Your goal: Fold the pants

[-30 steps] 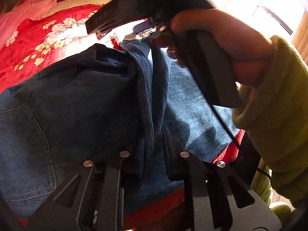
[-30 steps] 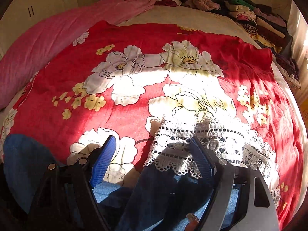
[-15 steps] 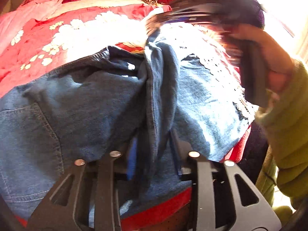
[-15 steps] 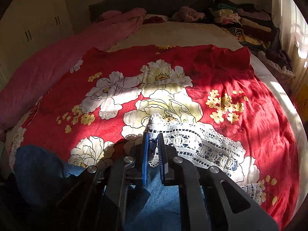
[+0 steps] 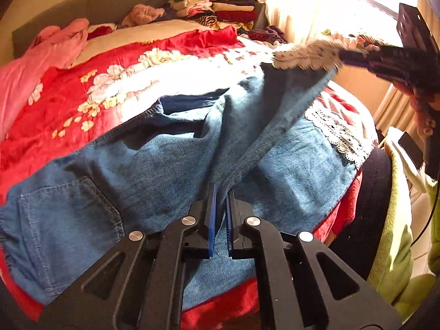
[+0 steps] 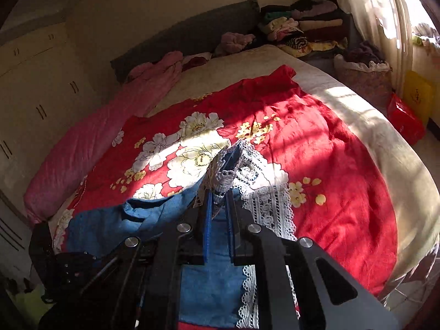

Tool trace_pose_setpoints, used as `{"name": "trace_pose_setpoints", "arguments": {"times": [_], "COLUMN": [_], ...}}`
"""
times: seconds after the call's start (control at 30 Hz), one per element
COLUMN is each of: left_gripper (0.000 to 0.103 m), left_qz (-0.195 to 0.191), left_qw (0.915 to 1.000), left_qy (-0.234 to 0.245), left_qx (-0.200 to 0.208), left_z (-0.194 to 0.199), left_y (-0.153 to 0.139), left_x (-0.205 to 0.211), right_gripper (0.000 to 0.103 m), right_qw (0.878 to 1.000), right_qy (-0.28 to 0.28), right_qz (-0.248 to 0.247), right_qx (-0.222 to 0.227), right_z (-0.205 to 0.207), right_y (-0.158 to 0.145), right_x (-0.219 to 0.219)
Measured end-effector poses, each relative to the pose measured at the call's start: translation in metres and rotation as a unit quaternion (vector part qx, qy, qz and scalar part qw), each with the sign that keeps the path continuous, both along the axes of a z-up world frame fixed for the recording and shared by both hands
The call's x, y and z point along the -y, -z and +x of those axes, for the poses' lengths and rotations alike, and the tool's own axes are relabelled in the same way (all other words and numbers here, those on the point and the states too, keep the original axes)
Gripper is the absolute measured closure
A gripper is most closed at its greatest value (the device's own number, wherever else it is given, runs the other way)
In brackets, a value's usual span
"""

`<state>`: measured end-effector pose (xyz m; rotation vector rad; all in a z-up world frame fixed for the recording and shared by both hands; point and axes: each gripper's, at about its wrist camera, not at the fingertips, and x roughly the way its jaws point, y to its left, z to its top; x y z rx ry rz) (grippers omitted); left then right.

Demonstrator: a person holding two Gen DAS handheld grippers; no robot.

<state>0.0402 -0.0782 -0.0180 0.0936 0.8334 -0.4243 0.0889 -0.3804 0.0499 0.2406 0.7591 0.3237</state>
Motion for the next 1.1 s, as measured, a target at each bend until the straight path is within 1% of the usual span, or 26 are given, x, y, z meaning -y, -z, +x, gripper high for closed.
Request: {"name": "trace_pose_setpoints", "arguments": {"times": [0.17, 0.33, 0.47, 0.53, 0.63, 0.7, 0.8, 0.83, 0.87, 0.93, 1.03, 1.1], "left_gripper": [0.102, 0.102, 0.103, 0.103, 0.103, 0.103, 0.103, 0.103, 0.103, 0.103, 0.103, 0.103], "left_qz": [0.015, 0.033, 0.043, 0.047, 0.053, 0.057, 0.057, 0.056, 0.056, 0.055, 0.057, 0.058], "left_qw": [0.9997, 0.9988, 0.9981, 0.9976, 0.9966, 0.996, 0.9958, 0.9959, 0.9961, 0.9962, 0.9963, 0.9964], "left_qy": [0.02, 0.036, 0.043, 0.05, 0.062, 0.063, 0.064, 0.064, 0.062, 0.061, 0.059, 0.056], "left_qx": [-0.005, -0.003, 0.0, 0.0, -0.013, -0.028, -0.032, -0.031, -0.029, -0.027, -0.028, -0.027], "left_z": [-0.006, -0.015, -0.023, -0.028, -0.029, -0.027, -0.026, -0.026, -0.026, -0.026, -0.025, -0.024], "left_y": [0.005, 0.008, 0.007, 0.008, 0.017, 0.026, 0.03, 0.028, 0.027, 0.026, 0.027, 0.028], "left_x": [0.004, 0.01, 0.011, 0.012, 0.015, 0.017, 0.017, 0.017, 0.016, 0.016, 0.018, 0.018], "right_gripper": [0.094, 0.094, 0.094, 0.094, 0.094, 0.094, 0.092, 0.087, 0.077, 0.06, 0.062, 0.082], "right_qw": [0.999, 0.995, 0.995, 0.994, 0.992, 0.99, 0.991, 0.992, 0.992, 0.993, 0.992, 0.992], "right_qy": [0.015, 0.028, 0.031, 0.035, 0.038, 0.037, 0.033, 0.036, 0.039, 0.041, 0.039, 0.031], "right_qz": [-0.007, -0.015, -0.009, -0.017, -0.034, -0.042, -0.048, -0.05, -0.053, -0.05, -0.042, -0.039], "right_qx": [-0.049, -0.09, -0.095, -0.1, -0.116, -0.126, -0.119, -0.114, -0.109, -0.102, -0.11, -0.115], "right_z": [-0.036, -0.046, -0.051, -0.052, -0.051, -0.049, -0.051, -0.053, -0.053, -0.052, -0.045, -0.042], "right_y": [0.035, 0.064, 0.065, 0.067, 0.078, 0.084, 0.079, 0.076, 0.072, 0.069, 0.076, 0.081], "right_x": [0.017, 0.022, 0.026, 0.028, 0.027, 0.025, 0.024, 0.025, 0.026, 0.028, 0.029, 0.027]}}
